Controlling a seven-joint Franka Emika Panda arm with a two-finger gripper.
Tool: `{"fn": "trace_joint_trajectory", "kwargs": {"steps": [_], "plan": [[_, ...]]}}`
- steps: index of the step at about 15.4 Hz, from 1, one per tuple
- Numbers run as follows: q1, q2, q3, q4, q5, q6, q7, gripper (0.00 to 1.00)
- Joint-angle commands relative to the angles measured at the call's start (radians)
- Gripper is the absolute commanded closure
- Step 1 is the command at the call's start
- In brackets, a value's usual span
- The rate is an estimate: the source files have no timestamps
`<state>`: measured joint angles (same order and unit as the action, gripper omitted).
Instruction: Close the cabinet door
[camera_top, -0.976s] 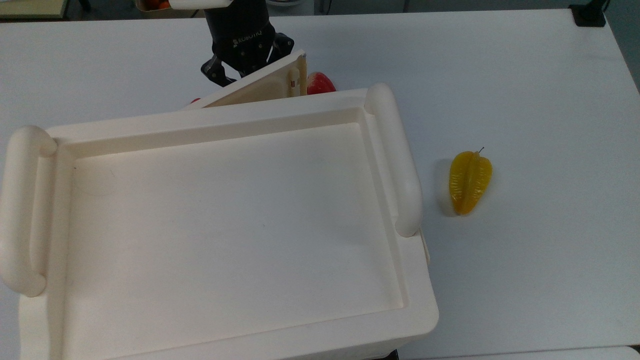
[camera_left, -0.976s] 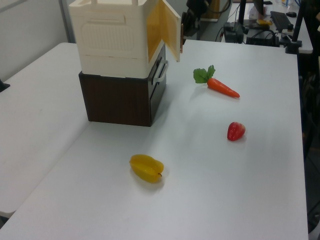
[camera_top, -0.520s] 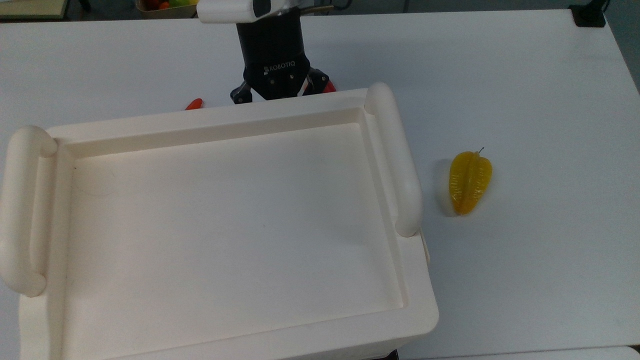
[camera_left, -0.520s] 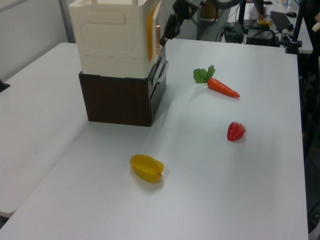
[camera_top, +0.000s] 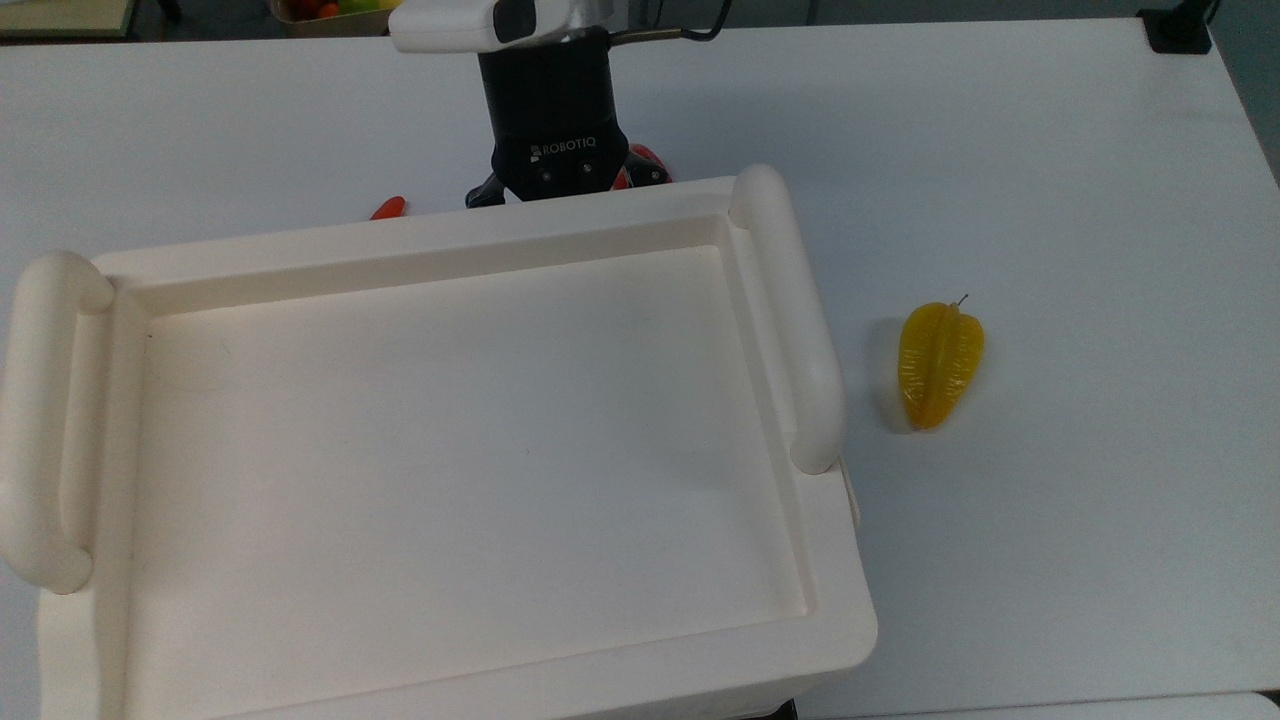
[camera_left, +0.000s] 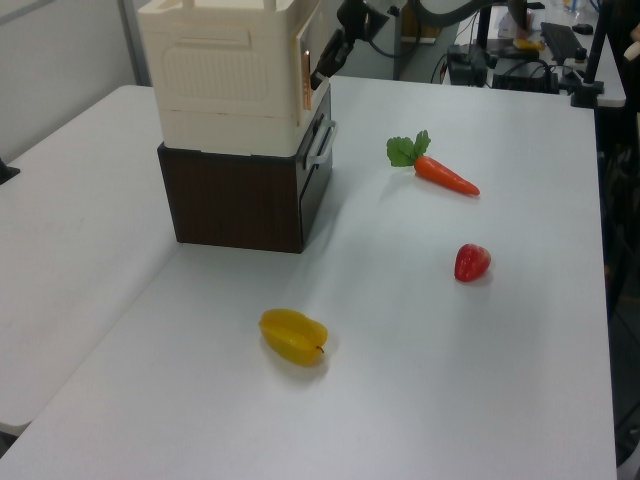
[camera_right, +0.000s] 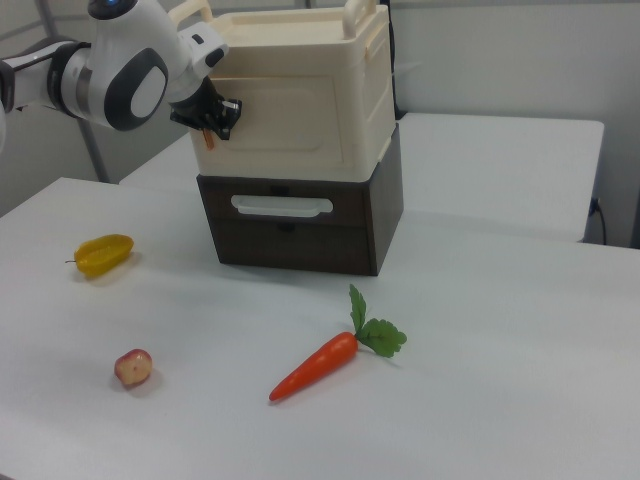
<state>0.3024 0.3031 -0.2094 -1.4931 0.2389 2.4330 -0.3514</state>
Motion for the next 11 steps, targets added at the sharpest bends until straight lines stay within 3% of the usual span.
{"fn": "trace_joint_trajectory", "kwargs": {"steps": [1,7,11], "plan": [[0.009,-0.007,0.004,-0.003,0.023,0.017,0.017,1.0],[0.021,0.027,0.01,0.007,0.023,0.164,0.052,1.0],[0.021,0.018,0.01,0.001,0.017,0.156,0.049,1.0]]}}
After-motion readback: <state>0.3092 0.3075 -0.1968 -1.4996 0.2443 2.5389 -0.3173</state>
